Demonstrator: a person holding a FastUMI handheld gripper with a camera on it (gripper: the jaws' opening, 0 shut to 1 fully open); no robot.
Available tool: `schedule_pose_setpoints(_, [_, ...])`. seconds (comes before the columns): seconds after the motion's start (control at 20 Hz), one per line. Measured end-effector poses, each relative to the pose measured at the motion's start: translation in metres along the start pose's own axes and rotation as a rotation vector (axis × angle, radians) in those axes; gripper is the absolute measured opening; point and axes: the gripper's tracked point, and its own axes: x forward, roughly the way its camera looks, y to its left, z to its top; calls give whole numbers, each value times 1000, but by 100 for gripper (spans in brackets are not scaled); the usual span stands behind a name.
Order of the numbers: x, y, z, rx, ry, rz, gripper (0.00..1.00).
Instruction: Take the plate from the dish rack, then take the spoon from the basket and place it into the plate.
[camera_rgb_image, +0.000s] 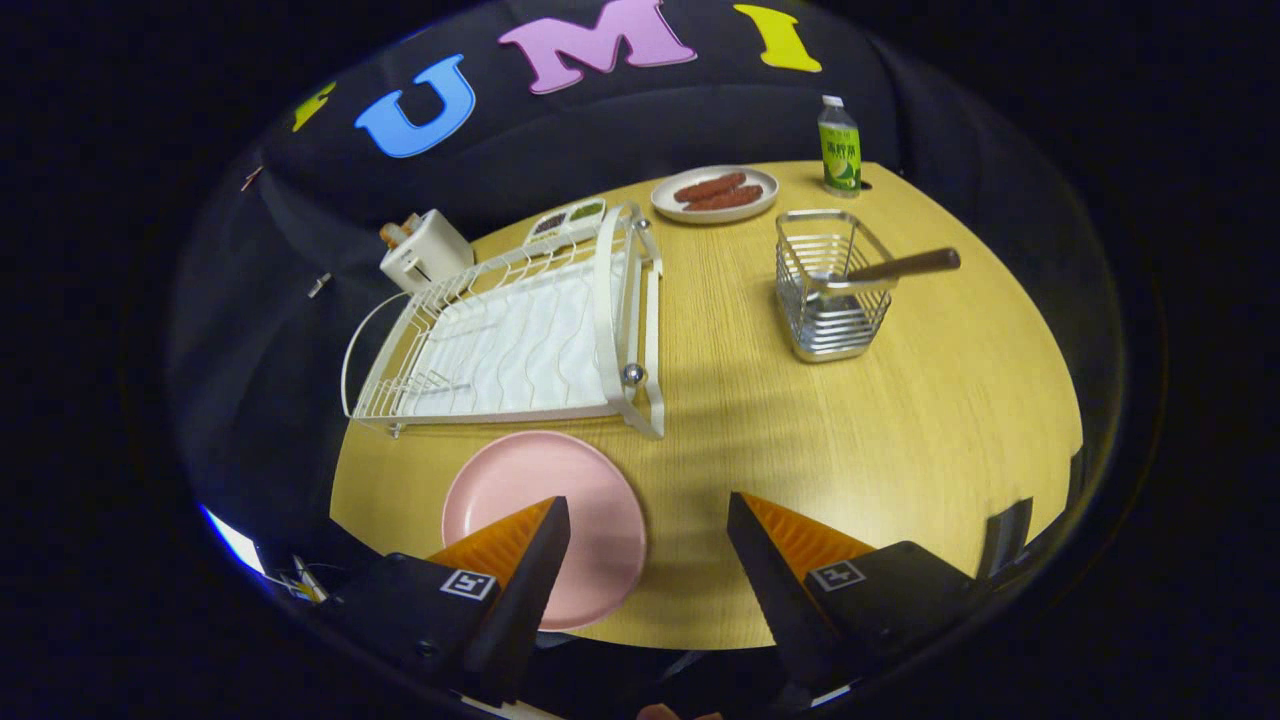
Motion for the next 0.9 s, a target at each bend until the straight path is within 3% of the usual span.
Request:
schedule_pose_setpoints(0.25, [-60,-27,68,-146,-182,-42,97])
schedule_pose_setpoints(0.45, [-93,-66,118,-141,-267,-88,97])
schedule_pose_setpoints(0.9, [-97,-149,156,-236,-293,-167,97])
